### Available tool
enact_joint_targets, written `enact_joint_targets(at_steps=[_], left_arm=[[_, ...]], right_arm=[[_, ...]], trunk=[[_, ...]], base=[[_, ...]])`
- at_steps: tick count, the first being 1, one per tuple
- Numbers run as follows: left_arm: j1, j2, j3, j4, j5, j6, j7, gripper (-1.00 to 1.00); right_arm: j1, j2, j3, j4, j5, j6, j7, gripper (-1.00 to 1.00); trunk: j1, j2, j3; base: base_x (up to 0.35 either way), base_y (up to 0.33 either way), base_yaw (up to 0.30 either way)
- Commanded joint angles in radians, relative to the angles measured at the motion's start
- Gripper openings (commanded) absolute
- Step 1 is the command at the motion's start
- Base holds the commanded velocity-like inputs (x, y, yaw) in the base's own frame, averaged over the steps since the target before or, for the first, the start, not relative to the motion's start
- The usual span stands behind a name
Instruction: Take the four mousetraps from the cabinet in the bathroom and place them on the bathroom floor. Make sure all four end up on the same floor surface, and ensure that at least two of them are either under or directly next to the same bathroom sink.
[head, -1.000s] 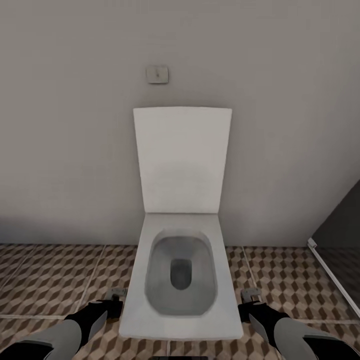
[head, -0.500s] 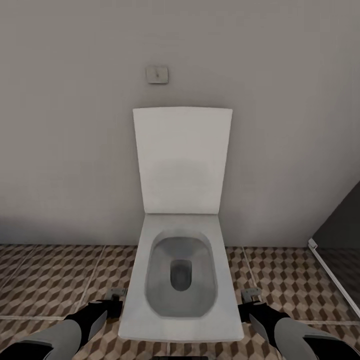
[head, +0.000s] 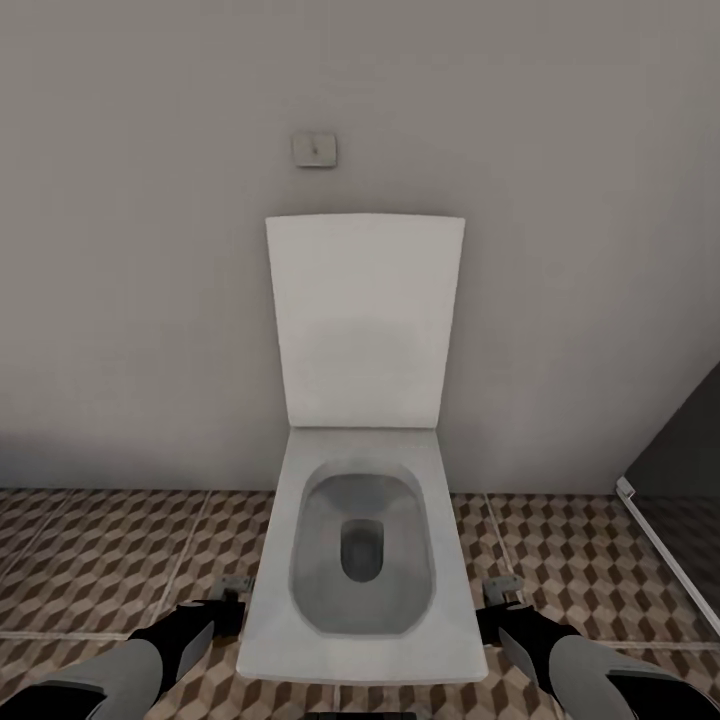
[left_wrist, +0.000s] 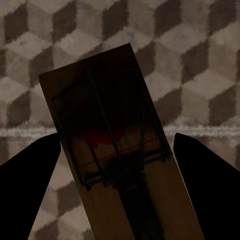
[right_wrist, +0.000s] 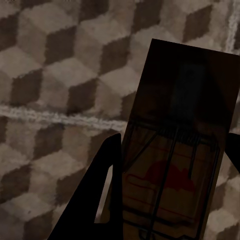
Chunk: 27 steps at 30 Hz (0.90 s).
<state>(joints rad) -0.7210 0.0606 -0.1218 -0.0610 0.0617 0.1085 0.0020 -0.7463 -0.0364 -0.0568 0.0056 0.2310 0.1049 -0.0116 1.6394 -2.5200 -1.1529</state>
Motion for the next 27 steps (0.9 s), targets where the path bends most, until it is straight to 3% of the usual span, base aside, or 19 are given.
enact_joint_targets(at_steps=[1, 8, 27], left_arm=[[0.000, -0.002, -0.009, -0.002, 0.006, 0.009, 0.001, -1.00], [0.001, 0.002, -0.009, -0.002, 0.008, 0.006, 0.001, -1.00], [0.000, 0.002, -0.007, -0.002, 0.009, 0.005, 0.001, -1.00]], right_arm=[[-0.001, 0.000, -0.005, 0.001, 0.008, 0.003, 0.001, -1.00], [-0.001, 0.000, -0.004, 0.001, 0.008, 0.003, 0.000, -1.00], [-0.001, -0.003, -0.007, 0.001, 0.007, 0.009, -0.029, -1.00]], trunk=[[0.000, 0.000, -0.001], [0.000, 0.000, -0.001], [0.000, 0.000, -0.012]], base=[[-0.266, 0.000, 0.000], [-0.252, 0.000, 0.000], [-0.007, 0.000, 0.000]])
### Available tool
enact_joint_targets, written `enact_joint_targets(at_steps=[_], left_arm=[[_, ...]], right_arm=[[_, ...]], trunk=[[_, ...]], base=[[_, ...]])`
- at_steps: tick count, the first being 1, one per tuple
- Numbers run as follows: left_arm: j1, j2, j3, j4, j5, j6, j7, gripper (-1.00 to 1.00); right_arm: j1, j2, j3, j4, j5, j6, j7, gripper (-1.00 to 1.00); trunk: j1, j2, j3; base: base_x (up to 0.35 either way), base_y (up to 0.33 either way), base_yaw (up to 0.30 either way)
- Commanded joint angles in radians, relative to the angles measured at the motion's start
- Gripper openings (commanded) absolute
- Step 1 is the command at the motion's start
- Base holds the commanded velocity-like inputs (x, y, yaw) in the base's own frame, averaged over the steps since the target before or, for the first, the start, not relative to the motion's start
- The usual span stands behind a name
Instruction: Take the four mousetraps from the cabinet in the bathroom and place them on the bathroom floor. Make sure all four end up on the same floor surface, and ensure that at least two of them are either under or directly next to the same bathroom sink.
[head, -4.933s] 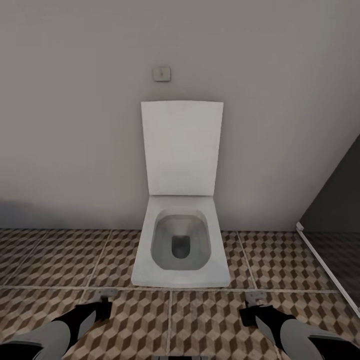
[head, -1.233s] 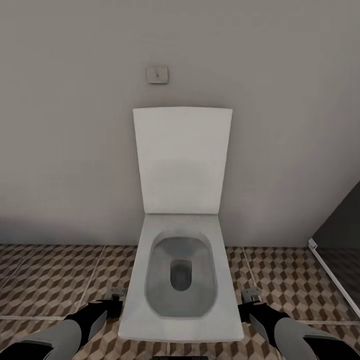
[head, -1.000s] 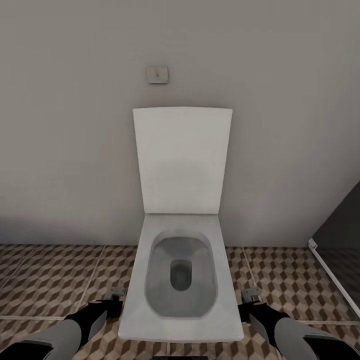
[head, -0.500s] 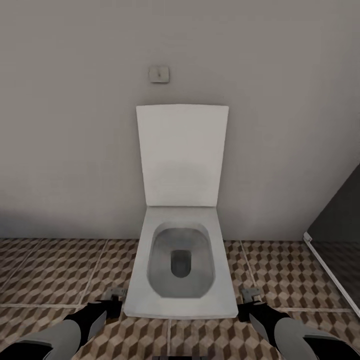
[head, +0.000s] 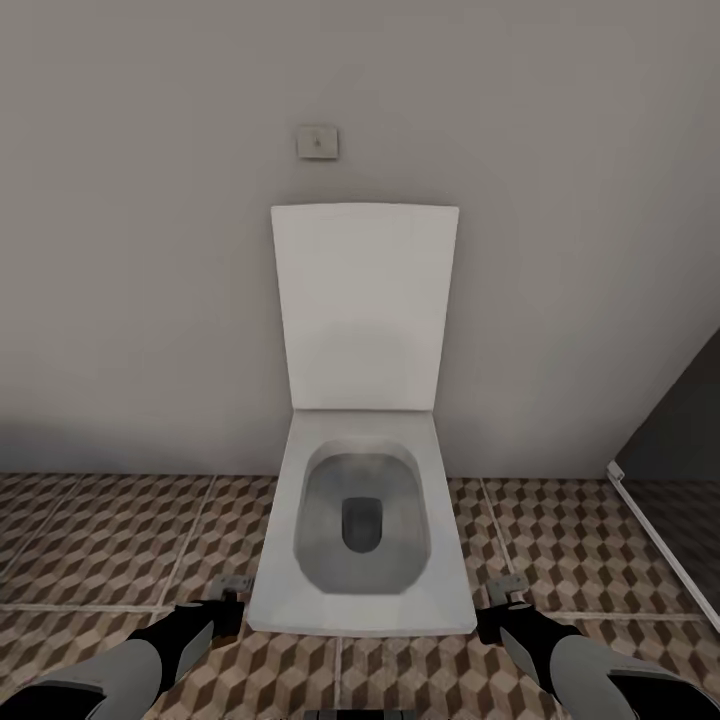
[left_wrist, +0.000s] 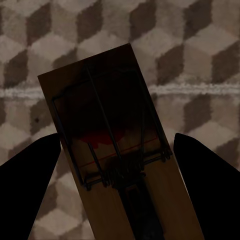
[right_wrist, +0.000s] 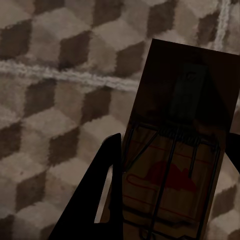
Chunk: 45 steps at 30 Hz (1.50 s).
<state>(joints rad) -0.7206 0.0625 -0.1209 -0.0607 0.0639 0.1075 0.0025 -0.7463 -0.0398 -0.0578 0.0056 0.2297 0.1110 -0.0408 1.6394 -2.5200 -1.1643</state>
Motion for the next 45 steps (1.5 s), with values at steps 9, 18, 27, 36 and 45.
enact_joint_targets(at_steps=[9, 18, 27, 36, 45], left_arm=[[0.000, 0.000, -0.008, -0.002, 0.007, 0.006, 0.000, -1.00], [0.000, 0.000, -0.008, -0.002, 0.007, 0.006, 0.000, -1.00], [0.000, 0.000, -0.008, -0.002, 0.007, 0.006, -0.001, -1.00], [0.000, 0.000, -0.008, -0.002, 0.007, 0.006, -0.001, -1.00], [0.000, 0.000, -0.008, -0.002, 0.007, 0.006, -0.001, -1.00]], right_arm=[[-0.001, -0.003, -0.007, 0.001, 0.008, 0.000, 0.001, -1.00], [-0.001, -0.003, -0.007, 0.001, 0.008, -0.001, 0.000, -1.00], [-0.001, -0.004, -0.007, 0.001, 0.008, -0.001, 0.001, -1.00], [-0.001, -0.005, -0.007, 0.001, 0.008, -0.002, 0.000, -1.00], [-0.001, -0.005, -0.007, 0.001, 0.008, -0.003, 0.000, -1.00]], trunk=[[0.000, 0.000, -0.015], [0.000, 0.000, -0.029], [0.000, 0.000, -0.043], [0.000, 0.000, -0.058], [0.000, 0.000, -0.072]], base=[[0.000, 0.000, 0.000], [0.000, 0.000, 0.000], [0.000, 0.000, 0.000], [0.000, 0.000, 0.000], [0.000, 0.000, 0.000]])
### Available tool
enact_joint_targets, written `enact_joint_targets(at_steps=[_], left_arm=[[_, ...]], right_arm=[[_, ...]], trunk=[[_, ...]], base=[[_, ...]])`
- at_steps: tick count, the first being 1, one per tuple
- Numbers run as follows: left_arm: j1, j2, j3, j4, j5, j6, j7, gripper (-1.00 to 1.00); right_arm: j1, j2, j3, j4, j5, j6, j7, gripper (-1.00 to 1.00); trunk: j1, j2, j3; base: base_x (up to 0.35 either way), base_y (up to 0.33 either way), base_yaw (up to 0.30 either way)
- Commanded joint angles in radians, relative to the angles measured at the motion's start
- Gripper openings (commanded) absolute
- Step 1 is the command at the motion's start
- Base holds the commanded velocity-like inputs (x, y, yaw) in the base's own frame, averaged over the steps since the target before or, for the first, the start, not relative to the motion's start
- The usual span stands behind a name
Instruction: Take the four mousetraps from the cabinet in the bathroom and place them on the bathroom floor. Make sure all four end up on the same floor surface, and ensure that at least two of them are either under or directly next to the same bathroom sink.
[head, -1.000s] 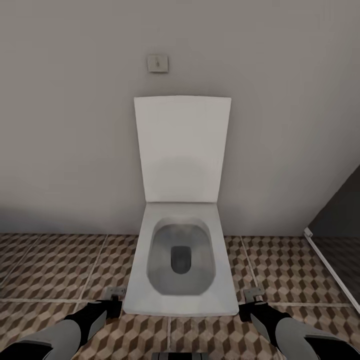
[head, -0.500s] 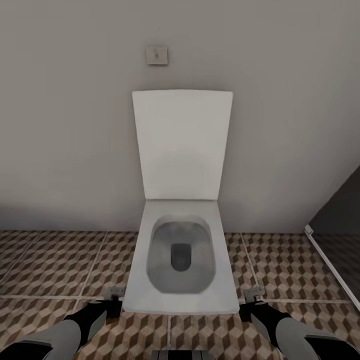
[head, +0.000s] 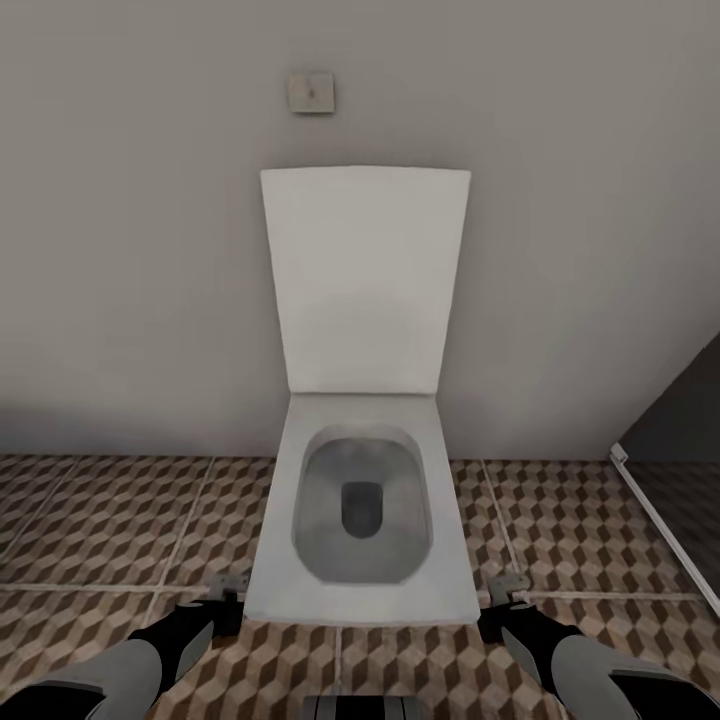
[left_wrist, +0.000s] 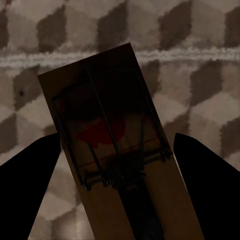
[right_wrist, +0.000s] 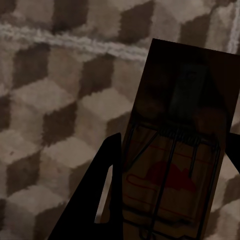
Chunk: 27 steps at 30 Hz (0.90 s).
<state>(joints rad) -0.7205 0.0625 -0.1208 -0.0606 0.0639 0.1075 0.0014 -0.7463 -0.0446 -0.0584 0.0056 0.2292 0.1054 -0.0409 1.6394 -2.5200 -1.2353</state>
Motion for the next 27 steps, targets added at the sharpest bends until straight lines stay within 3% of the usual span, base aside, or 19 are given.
enact_joint_targets(at_steps=[1, 27], left_arm=[[0.000, 0.000, -0.008, -0.002, 0.007, 0.006, 0.000, -1.00], [0.000, 0.000, -0.008, -0.002, 0.007, 0.006, 0.000, -1.00]], right_arm=[[-0.001, 0.000, -0.006, 0.001, 0.009, 0.003, 0.000, -1.00], [-0.001, 0.000, -0.006, 0.001, 0.009, 0.002, 0.000, -1.00]], trunk=[[0.000, 0.000, -0.002], [0.000, 0.000, -0.043]], base=[[0.000, 0.000, 0.000], [0.000, 0.000, 0.000]])
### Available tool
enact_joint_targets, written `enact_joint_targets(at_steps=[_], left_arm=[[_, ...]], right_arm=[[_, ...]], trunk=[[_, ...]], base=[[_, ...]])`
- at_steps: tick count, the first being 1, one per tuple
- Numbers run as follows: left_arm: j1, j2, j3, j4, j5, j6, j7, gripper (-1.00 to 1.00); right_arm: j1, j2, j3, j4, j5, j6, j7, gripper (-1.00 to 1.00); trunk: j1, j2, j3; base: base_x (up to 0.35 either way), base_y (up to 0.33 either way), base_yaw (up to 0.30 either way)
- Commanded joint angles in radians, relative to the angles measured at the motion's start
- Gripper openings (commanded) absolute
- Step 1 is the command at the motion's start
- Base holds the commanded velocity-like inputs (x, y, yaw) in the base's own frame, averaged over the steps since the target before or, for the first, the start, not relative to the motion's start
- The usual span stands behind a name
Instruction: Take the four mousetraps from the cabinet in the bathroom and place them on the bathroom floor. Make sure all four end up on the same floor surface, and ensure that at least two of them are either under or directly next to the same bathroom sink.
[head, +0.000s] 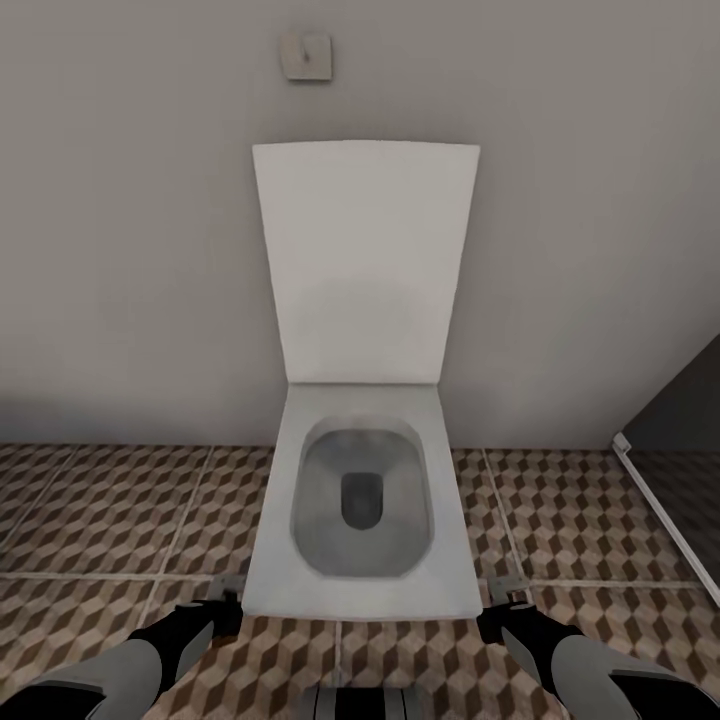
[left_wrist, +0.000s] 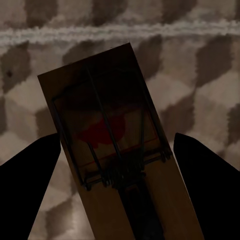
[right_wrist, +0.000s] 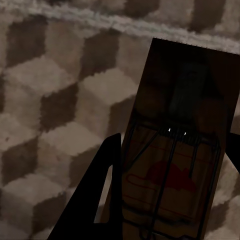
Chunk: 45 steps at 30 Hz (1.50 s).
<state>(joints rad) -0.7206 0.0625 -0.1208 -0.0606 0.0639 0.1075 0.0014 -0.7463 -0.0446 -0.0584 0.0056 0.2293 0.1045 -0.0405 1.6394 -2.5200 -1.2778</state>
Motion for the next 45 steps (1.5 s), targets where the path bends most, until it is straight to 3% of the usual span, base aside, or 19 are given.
enact_joint_targets(at_steps=[1, 16, 45], left_arm=[[0.000, 0.000, -0.008, -0.002, 0.007, 0.006, 0.000, -1.00], [0.000, 0.000, -0.008, -0.002, 0.007, 0.006, 0.000, -1.00], [0.000, -0.001, -0.008, -0.002, 0.007, 0.001, 0.000, -1.00]], right_arm=[[-0.001, 0.000, -0.006, 0.001, 0.008, 0.003, -0.001, -1.00], [-0.001, -0.001, -0.006, 0.001, 0.008, 0.002, 0.000, -1.00], [-0.001, -0.001, -0.007, 0.001, 0.008, 0.002, -0.001, -1.00]], trunk=[[0.000, 0.000, -0.002], [0.000, 0.000, -0.024], [0.000, 0.000, -0.025]], base=[[0.000, 0.000, 0.000], [0.000, 0.000, 0.000], [0.000, 0.000, 0.000]])
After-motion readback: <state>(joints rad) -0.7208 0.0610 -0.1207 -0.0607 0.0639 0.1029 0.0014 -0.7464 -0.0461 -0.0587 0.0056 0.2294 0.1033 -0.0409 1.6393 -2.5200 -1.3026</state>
